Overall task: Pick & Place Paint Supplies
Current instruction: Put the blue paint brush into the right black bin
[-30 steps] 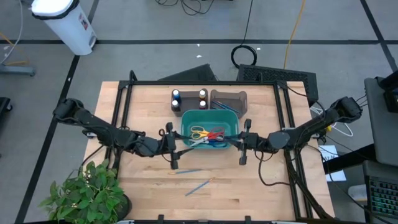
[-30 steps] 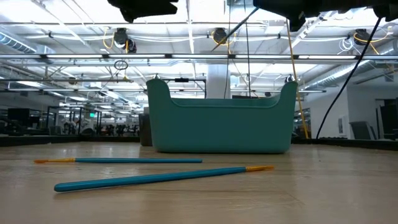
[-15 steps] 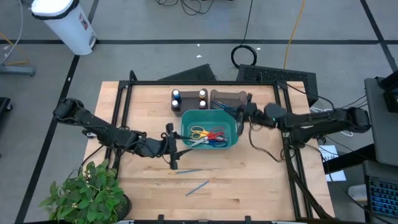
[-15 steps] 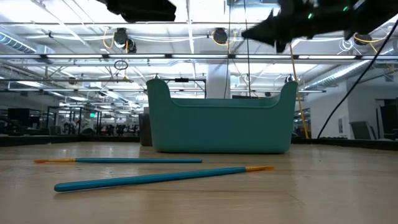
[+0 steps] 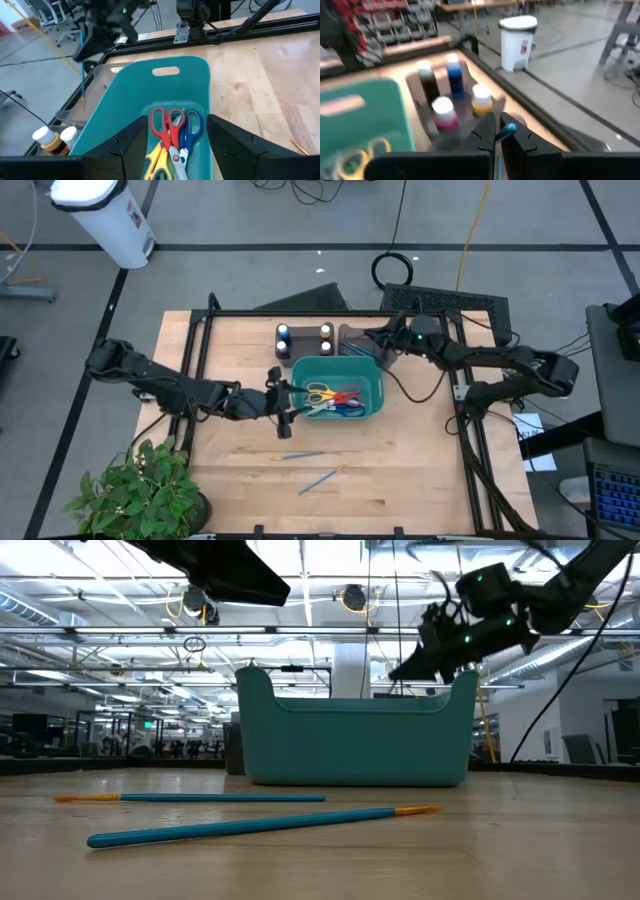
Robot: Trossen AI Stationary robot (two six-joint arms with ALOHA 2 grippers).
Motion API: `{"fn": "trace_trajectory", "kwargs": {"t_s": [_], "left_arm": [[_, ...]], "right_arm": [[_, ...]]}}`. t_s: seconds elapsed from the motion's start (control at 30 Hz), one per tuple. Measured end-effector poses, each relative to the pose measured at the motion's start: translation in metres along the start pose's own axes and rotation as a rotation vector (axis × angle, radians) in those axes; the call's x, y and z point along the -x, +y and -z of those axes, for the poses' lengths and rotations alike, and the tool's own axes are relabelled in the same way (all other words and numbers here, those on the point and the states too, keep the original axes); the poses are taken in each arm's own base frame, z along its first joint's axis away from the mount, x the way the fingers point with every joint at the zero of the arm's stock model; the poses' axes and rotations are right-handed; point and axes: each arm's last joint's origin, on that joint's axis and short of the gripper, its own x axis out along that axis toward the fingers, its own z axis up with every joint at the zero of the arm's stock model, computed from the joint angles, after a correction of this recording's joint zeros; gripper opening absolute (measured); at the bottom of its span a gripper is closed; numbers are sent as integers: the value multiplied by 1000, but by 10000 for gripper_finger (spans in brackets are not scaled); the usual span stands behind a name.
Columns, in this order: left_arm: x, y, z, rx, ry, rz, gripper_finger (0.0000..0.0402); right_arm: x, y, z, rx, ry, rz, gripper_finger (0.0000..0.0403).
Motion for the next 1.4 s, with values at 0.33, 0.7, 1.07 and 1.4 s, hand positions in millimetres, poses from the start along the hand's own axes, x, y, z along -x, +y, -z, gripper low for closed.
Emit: {"fn": "trace_trajectory", "kwargs": {"t_s": [0.33,0.7,1.07,1.4], "left_arm": [[-7,12,1,46,8,74,209],[-7,12,1,46,8,91,209],[-7,12,1,94,11,91,209],[-7,12,1,124,11,91,209]], "right_arm": [[-30,-17,33,28,48,44,2],[-35,-19,37,27,31,51,55],[-22,-15,18,-28,-27,46,145],[13,16,-13,-124,-42,-63,168]]}}
